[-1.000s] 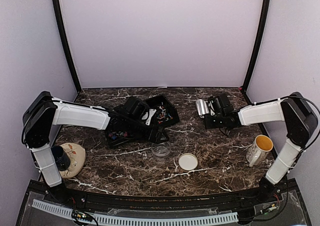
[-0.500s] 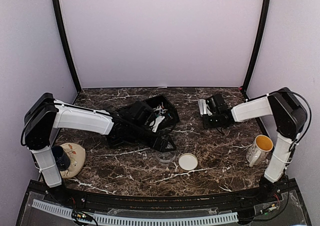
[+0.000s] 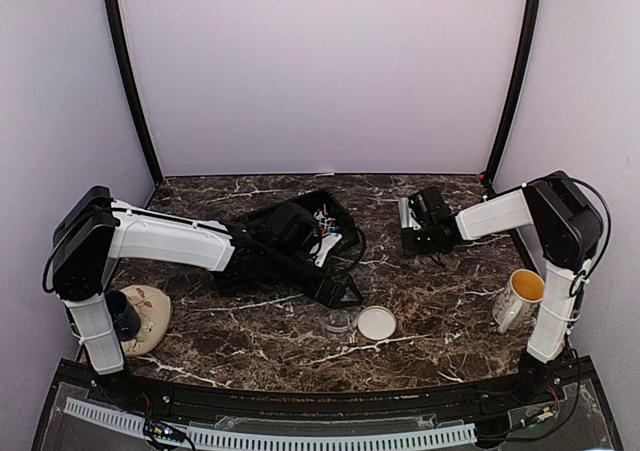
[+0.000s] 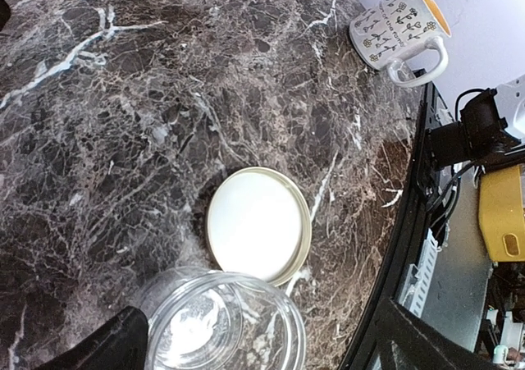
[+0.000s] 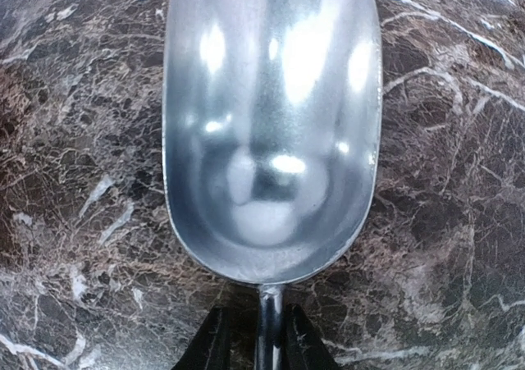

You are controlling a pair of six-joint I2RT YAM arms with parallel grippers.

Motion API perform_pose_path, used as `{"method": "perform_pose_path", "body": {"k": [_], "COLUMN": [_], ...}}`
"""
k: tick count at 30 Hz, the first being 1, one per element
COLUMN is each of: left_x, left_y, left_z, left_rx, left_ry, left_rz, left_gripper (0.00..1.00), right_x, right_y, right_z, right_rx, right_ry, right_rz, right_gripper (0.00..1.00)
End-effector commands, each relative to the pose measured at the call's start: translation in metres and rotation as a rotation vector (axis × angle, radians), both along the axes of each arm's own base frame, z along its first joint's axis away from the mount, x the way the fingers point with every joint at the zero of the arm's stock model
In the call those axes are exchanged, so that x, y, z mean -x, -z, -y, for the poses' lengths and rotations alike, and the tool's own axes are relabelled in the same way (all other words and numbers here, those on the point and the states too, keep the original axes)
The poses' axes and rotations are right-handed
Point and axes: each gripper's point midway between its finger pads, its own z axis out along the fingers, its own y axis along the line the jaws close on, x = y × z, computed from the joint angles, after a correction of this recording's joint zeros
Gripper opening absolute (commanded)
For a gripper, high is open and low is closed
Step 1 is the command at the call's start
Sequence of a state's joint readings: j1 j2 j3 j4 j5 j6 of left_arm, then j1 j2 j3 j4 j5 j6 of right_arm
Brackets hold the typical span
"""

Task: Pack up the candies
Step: Move the packing box to the center of the board, then pick up the spatula from the center of the board.

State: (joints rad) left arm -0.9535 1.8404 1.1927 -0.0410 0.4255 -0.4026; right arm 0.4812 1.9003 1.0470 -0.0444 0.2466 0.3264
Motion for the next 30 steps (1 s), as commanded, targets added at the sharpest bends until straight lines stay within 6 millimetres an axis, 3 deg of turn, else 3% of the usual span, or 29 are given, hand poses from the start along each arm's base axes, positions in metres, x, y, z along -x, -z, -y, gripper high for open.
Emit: {"method": "perform_pose_path", "body": {"k": [1,4,10,16,23,30], "left_x": [-0.019,-0.030,-0.060,-0.080,-0.086,-0.080], "left_y": [-0.032,-0.048,-0.079,-0.114,-0.141,-0.158], "left_z": [-0.005,-0.014,-0.047,-0.081,-0.103,-0.113], "left_rx": [0.019,0.018,-0.005,-0.039,-0.090,-0.060], "left_ry": [-0.050,-0.095,-0.248,-0.363,-0.377,-0.336], "left_rz": [0.093,0.124,0.193,0.290,0.360,0.355], "left_gripper": [0.99,0.99,0.99,0.99,0.99,0.99], "right_x": [-0.013,-0.013,-0.013,-0.008,0.026,0.079], "right_y": [-0.007,-0.007,-0.009,-0.038,-0.099,-0.147], "right_z": [-0.001,0.000,0.001,-0.006,-0.053,-0.104], "right_rx": [-0.009,-0.001,0.009,0.034,0.092,0.077], "right_ry": [0.010,0.012,0.008,-0.024,-0.221,-0.501], "right_rz": [0.037,0.040,0.048,0.093,0.195,0.303], "right_gripper": [0.22,0.19,0.01,0.00,0.00,0.00]}}
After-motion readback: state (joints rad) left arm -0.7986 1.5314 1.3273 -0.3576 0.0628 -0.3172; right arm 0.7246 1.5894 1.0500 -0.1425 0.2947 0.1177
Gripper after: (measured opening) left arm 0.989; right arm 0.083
